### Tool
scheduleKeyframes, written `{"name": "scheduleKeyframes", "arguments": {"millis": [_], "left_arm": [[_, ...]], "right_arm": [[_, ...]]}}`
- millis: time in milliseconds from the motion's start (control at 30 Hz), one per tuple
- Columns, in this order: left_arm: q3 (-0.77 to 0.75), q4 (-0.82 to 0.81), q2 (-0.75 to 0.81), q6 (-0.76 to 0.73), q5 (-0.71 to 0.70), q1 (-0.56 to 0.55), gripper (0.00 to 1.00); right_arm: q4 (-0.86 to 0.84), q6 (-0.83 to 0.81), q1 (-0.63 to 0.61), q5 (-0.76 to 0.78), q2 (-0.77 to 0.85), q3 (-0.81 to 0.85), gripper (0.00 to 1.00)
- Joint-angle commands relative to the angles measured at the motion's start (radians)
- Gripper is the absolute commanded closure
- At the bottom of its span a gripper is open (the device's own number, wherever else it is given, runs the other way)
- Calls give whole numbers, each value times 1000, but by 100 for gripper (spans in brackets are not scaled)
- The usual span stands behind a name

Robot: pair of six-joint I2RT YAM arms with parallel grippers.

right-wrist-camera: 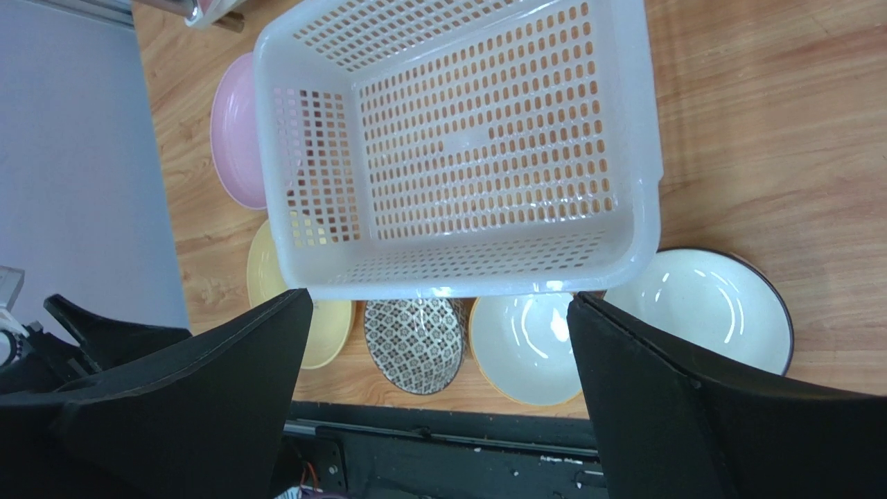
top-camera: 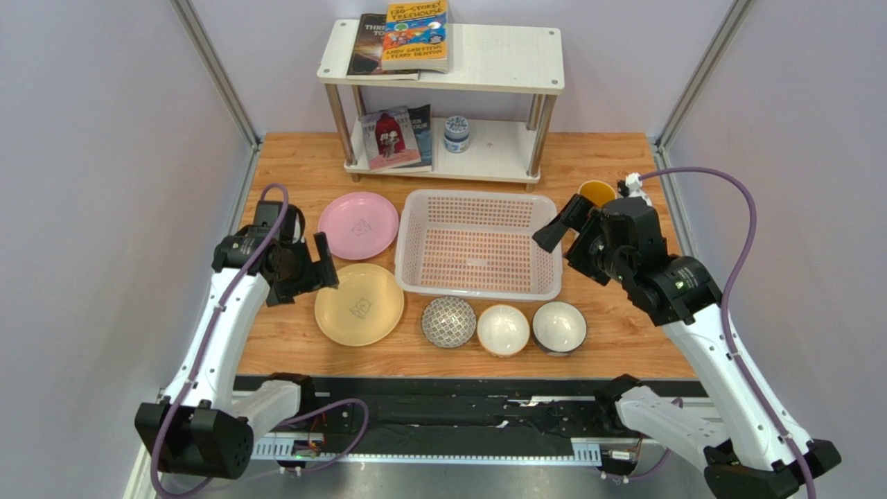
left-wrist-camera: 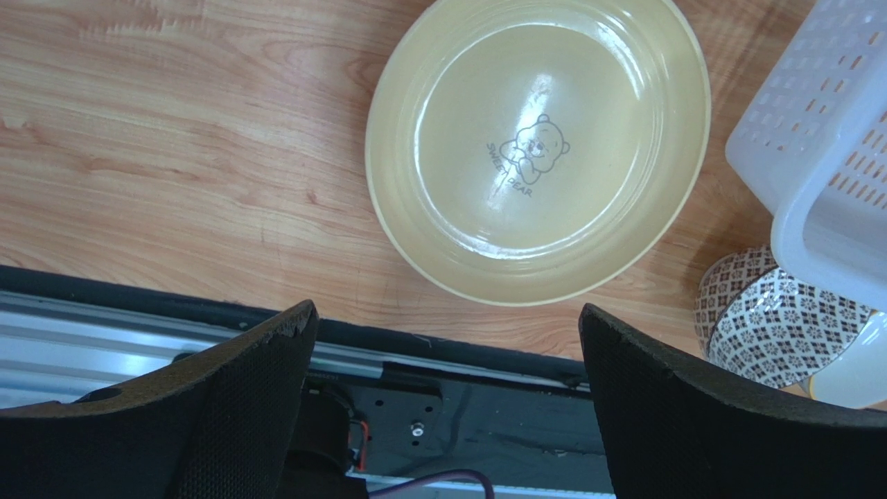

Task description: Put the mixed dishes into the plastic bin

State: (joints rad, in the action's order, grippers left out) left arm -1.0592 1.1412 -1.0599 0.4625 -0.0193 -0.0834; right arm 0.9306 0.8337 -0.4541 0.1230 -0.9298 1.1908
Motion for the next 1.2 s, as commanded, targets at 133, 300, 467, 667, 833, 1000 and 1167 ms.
{"name": "scheduleKeyframes", "arguments": {"millis": [133,300,467,667,833,1000,1167], "left_arm": [[-130,97,-3,16,-107,28,1],[-125,65,14,39,-80,49,1],[-68,3,-130,-25,85,206,1],[-48,-53,-261,-59,176,221,2],[120,-188,-220,54,254,220,6],[171,-241,-218,75,170,221,7],[122,-241,-383,19,134,229,14]], "right_arm": [[113,-114,-32,98,-37,27,0],[56,-133,-31,86,-26,-17,0],[27,-137,-28,55,28,-62,0],[39,-174,-5,69,107,-105,0],[36,-159,6,87,134,-137,0],[28,-169,11,56,109,-116,0],[13,-165,14,50,91,-103,0]]}}
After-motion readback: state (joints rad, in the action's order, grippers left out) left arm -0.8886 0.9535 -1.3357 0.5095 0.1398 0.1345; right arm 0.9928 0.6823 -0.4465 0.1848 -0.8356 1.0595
